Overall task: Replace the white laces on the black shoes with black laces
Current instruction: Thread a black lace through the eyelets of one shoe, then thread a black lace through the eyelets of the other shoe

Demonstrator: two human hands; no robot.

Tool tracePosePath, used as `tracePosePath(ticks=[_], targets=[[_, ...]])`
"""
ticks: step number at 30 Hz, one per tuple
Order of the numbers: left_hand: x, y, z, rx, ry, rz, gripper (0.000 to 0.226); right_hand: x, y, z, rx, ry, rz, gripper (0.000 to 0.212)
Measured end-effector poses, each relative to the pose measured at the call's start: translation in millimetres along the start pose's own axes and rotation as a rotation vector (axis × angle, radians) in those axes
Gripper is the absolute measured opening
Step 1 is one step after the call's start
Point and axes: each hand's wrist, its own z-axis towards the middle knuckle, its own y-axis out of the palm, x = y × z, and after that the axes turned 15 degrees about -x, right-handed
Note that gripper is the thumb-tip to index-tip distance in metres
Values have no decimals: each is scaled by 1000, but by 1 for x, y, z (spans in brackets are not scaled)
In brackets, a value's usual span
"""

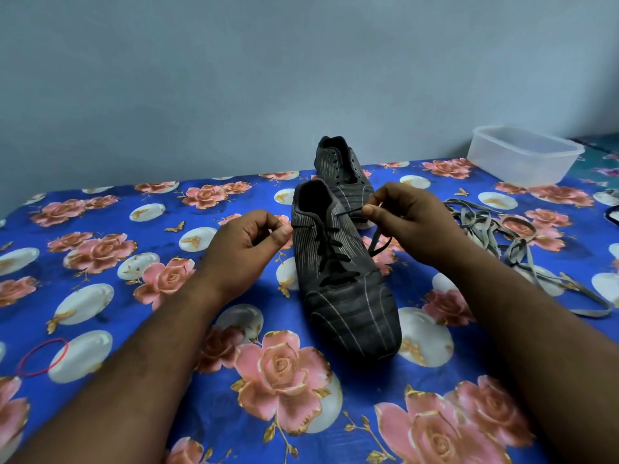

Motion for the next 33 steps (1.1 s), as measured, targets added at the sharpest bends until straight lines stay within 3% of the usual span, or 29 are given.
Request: tracePosePath(ticks=[6, 11, 14, 20, 27, 33], targets=[[-8, 6, -7, 171, -44, 252, 34, -6, 4, -4, 28, 113, 296, 23], [5, 10, -16, 164, -142, 390, 36, -16, 2, -13, -17, 233, 297, 27], [20, 9, -29, 197, -140, 247, 35, -27, 2, -28, -69, 238, 265, 26], [72, 27, -94, 78, -148, 58, 12, -77, 12, -96, -116, 245, 370, 22], [123, 80, -157, 34, -293, -582, 16, -124, 40, -164, -121, 261, 550, 16], [140, 120, -182, 12, -353, -681, 13, -135, 55, -201, -155, 366, 480, 16]])
